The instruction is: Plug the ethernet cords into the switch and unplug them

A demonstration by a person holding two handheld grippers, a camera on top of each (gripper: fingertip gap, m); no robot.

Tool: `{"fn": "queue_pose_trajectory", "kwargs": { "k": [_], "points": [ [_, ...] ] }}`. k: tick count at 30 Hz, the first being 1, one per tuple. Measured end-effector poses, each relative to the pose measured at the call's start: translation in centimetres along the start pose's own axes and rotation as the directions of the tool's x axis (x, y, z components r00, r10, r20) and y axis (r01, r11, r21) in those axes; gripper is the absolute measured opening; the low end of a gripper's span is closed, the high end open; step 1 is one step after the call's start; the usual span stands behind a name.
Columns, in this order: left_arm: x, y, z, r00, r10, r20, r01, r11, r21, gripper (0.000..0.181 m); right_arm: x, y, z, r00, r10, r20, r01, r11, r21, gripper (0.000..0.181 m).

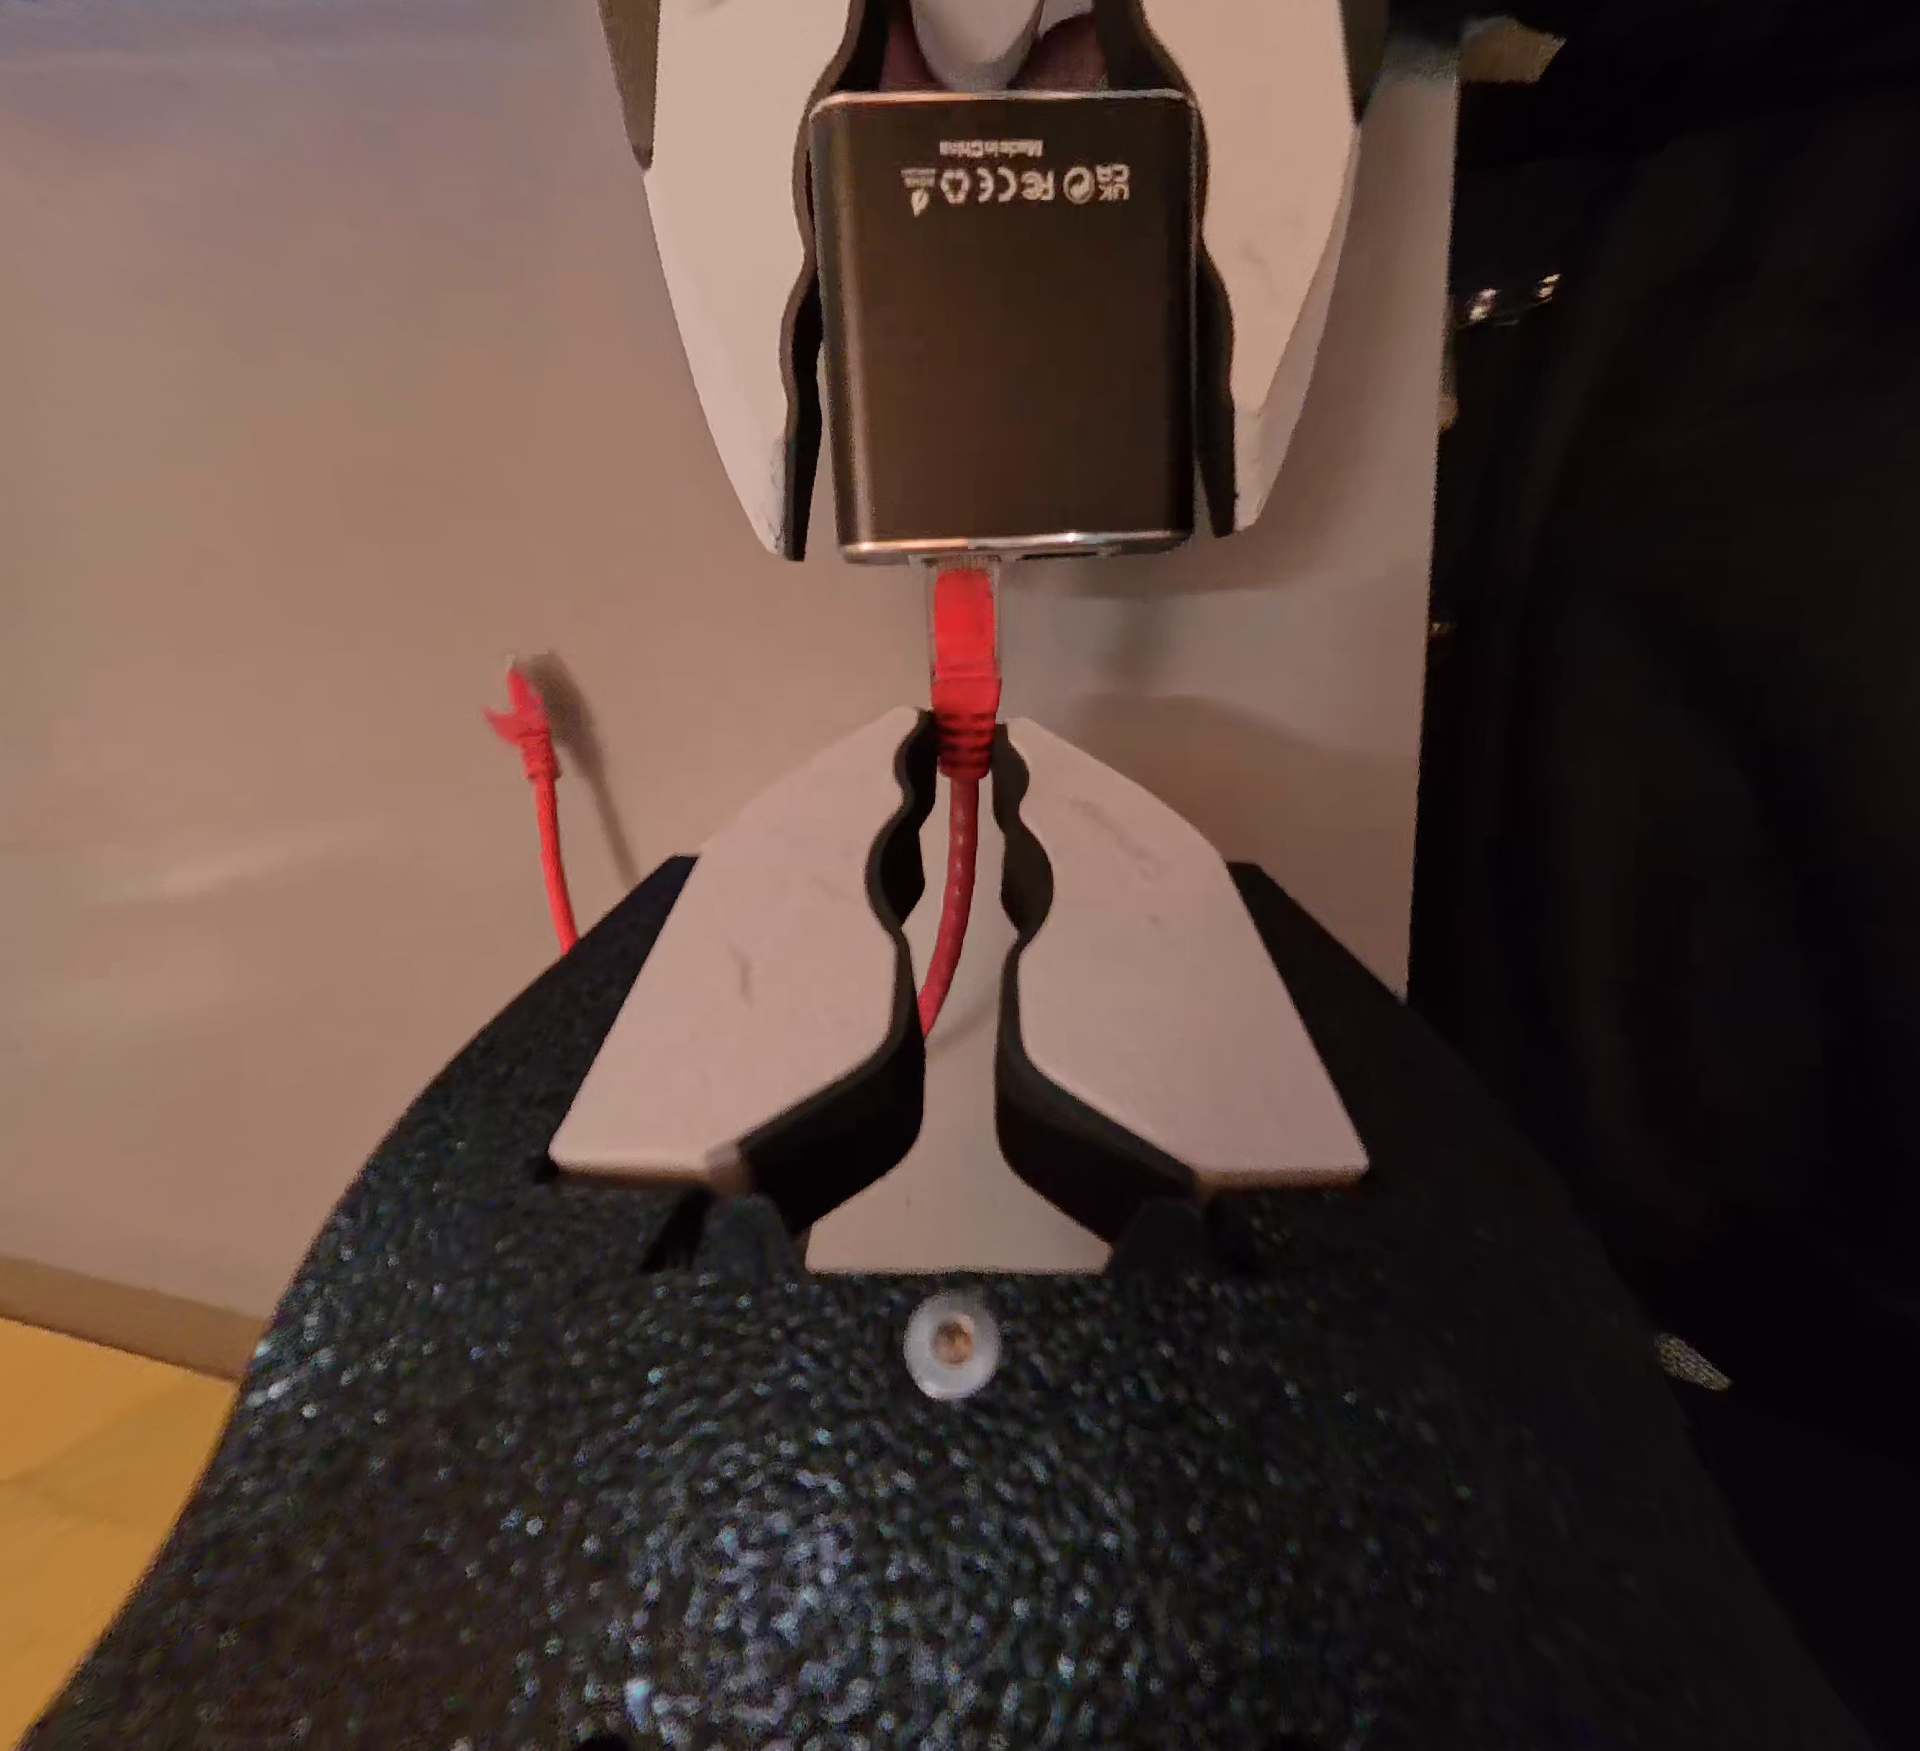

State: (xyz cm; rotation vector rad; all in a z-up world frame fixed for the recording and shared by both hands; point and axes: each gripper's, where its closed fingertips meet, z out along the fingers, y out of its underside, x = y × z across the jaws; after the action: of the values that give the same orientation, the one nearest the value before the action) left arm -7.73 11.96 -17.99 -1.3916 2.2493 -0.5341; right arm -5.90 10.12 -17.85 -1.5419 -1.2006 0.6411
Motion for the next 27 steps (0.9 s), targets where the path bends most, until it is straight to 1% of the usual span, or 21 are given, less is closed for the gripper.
{"fn": "queue_pose_trajectory", "kwargs": {
  "k": [1,3,4,6,8,10,12,13,15,17,18,19,20,22,25,26,27],
  "points": [
    [-0.2,0.2,0.2,1.0,-0.003,0.015,0.003,1.0,-0.023,0.009,0.0,0.3,0.1,1.0,-0.009,-0.003,0.009,0.999,-0.03,0.074],
    [-0.2,0.5,0.4,1.0,0.011,0.028,-0.009,0.998,-0.06,0.009,0.1,1.2,0.4,1.0,-0.019,-0.016,0.018,0.996,-0.091,0.074],
    [-0.3,0.3,0.4,0.999,0.011,0.038,-0.009,0.998,-0.057,0.008,0.3,1.2,0.5,0.999,-0.034,-0.034,0.031,0.996,-0.088,0.074],
    [-0.5,0.2,0.4,0.998,0.021,0.058,-0.018,0.998,-0.058,0.008,0.3,0.8,0.4,0.999,-0.013,-0.029,0.012,0.999,-0.049,0.074],
    [-0.9,0.0,0.6,0.997,0.018,0.07,-0.015,0.999,-0.046,0.008,0.6,1.1,0.5,0.999,-0.017,-0.043,0.014,0.998,-0.054,0.074],
    [-0.8,-0.1,1.1,0.998,0.023,0.056,-0.021,0.999,-0.037,0.007,0.6,1.3,0.6,0.999,-0.006,-0.037,0.004,0.999,-0.05,0.074],
    [-1.1,0.2,1.8,0.998,0.013,0.057,-0.011,0.999,-0.045,0.008,1.0,1.8,0.6,0.998,-0.017,-0.062,0.013,0.997,-0.07,0.074],
    [-1.3,0.2,1.9,0.998,0.013,0.061,-0.012,0.999,-0.029,0.008,1.3,1.6,0.3,0.996,-0.028,-0.083,0.023,0.998,-0.059,0.074],
    [-2.0,-0.9,1.4,0.996,-0.031,0.079,0.024,0.996,0.083,0.009,2.2,0.7,-0.6,0.99,-0.023,-0.139,0.024,1.0,0.004,0.074],
    [-2.9,-2.5,0.1,0.991,-0.087,0.099,0.061,0.97,0.235,0.012,3.1,-0.6,-1.5,0.981,0.006,-0.191,0.015,0.994,0.109,0.074],
    [-3.8,-2.7,-0.8,0.983,-0.118,0.141,0.073,0.955,0.288,0.022,3.4,-0.9,-2.0,0.979,0.025,-0.201,0.007,0.988,0.154,0.074],
    [-5.0,-2.4,-1.9,0.968,-0.146,0.202,0.078,0.948,0.308,0.03,3.7,-1.2,-2.4,0.976,0.044,-0.214,0.0,0.98,0.2,0.074],
    [-6.2,-1.5,-3.1,0.947,-0.171,0.273,0.083,0.948,0.306,0.034,4.1,-1.4,-2.9,0.971,0.066,-0.229,-0.006,0.967,0.253,0.074],
    [-9.0,1.0,-6.3,0.873,-0.25,0.419,0.116,0.94,0.32,0.036,4.5,-1.7,-3.7,0.968,0.116,-0.223,-0.033,0.938,0.346,0.074],
    [-13.0,6.6,-11.2,0.725,-0.376,0.576,0.207,0.918,0.339,0.033,5.1,-2.1,-4.5,0.96,0.143,-0.242,-0.037,0.918,0.395,0.073],
    [-14.2,8.8,-12.7,0.674,-0.386,0.63,0.223,0.919,0.324,0.032,5.0,-2.0,-4.5,0.961,0.146,-0.235,-0.041,0.915,0.402,0.073],
    [-15.5,10.9,-13.8,0.642,-0.353,0.681,0.22,0.935,0.277,0.032,4.9,-2.0,-4.4,0.963,0.142,-0.229,-0.04,0.915,0.401,0.073]
  ]
}}
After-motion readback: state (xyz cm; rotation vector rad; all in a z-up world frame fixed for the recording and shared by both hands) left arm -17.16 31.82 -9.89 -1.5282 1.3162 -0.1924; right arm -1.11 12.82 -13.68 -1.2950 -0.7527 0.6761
